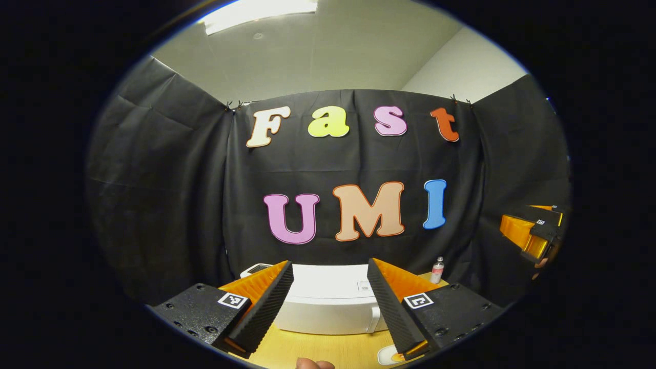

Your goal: Open the microwave oven with the left hand, put the food in, and close the microwave oven.

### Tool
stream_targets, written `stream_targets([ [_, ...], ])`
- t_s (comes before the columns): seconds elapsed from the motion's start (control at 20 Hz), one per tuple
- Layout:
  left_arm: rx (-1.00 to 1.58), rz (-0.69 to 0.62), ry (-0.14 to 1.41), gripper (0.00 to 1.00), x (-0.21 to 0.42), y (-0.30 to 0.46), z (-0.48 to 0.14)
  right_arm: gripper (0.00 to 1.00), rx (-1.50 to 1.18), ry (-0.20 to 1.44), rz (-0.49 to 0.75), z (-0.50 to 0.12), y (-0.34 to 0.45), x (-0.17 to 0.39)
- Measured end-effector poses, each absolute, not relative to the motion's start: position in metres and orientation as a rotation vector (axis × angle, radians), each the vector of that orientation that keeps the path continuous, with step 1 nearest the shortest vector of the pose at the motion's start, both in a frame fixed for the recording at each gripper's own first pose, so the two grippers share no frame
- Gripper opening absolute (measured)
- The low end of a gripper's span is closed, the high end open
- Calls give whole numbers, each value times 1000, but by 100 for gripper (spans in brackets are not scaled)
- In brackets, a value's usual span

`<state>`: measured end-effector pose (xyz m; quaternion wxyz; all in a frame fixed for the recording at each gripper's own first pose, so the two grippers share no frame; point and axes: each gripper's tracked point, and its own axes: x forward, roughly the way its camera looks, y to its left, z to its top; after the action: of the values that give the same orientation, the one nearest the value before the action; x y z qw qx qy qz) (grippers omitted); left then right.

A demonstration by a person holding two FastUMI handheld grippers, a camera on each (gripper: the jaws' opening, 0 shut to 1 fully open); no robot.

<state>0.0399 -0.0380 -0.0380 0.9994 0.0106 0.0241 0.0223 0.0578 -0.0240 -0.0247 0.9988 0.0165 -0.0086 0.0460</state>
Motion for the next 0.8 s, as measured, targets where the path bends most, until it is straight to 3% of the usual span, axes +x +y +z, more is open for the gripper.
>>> stream_targets([
  [0.05, 21, 41, 54, 95, 41, -39, -41, 96, 32, -16, 89, -27, -27, 59],
  [0.25, 9, 43, 61, 92, 46, -41, -44, 96, 37, -15, 80, -27, -34, 63],
  [0.4, 12, 37, 85, 95, 54, -45, -60, 96, 35, -10, 68, -32, -41, 66],
  [0.55, 36, 12, 123, 92, 65, -60, -94, 100, 32, 3, 52, -39, -49, 69],
  [0.6, 47, -2, 147, 95, 69, -68, -110, 96, 31, 6, 46, -40, -53, 71],
  [0.65, 53, -27, 169, 92, 73, -79, -127, 96, 30, 5, 39, -40, -57, 73],
  [0.8, 43, -96, 236, 95, 87, -113, -186, 96, 24, -11, 14, -34, -69, 78],
])
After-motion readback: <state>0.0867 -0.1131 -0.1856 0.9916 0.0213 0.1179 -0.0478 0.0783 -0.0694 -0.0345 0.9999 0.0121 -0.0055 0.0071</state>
